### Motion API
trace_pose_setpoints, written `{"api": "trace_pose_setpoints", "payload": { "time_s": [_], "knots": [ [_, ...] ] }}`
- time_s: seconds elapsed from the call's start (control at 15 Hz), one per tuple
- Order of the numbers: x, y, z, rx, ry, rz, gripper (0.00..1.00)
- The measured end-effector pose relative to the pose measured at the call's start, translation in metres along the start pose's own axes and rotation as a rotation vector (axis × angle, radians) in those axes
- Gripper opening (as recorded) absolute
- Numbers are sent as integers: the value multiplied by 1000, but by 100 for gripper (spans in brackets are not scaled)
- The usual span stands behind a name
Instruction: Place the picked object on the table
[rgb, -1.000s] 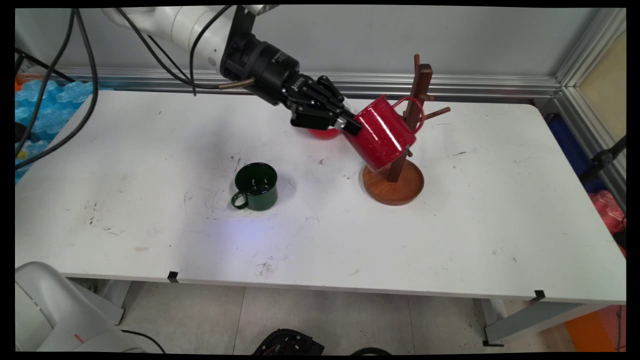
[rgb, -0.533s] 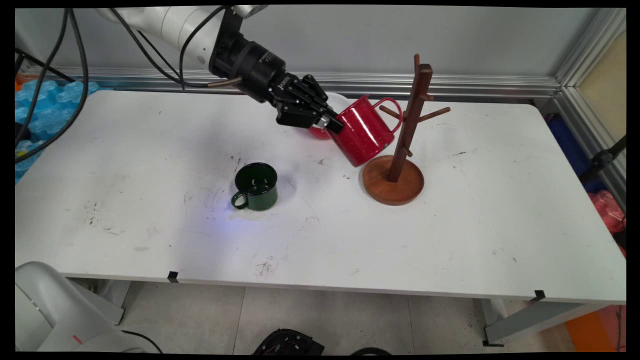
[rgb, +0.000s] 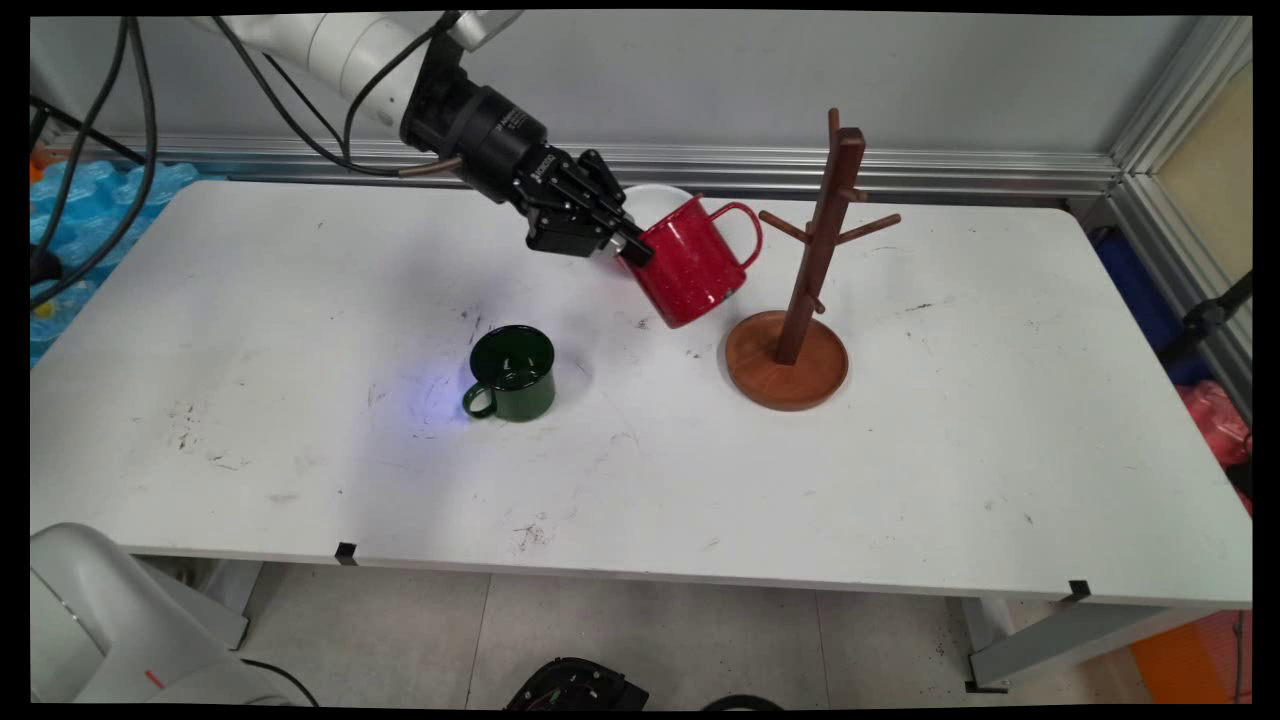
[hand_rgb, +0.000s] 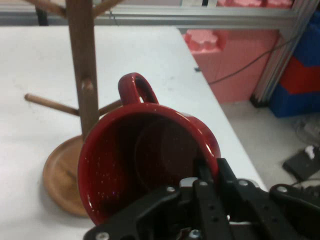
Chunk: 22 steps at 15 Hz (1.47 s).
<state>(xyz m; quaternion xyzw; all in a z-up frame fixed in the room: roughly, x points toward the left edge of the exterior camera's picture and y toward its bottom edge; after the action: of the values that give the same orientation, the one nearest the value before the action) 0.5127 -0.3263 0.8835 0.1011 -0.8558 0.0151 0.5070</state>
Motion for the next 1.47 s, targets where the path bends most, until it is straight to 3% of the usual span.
{"api": "trace_pose_setpoints", "payload": {
  "time_s": [0.87, 1.47],
  "knots": [
    [-20, -24, -19, 32, -184, 146, 0],
    [-34, -40, -34, 26, -358, 298, 0]
  ]
}}
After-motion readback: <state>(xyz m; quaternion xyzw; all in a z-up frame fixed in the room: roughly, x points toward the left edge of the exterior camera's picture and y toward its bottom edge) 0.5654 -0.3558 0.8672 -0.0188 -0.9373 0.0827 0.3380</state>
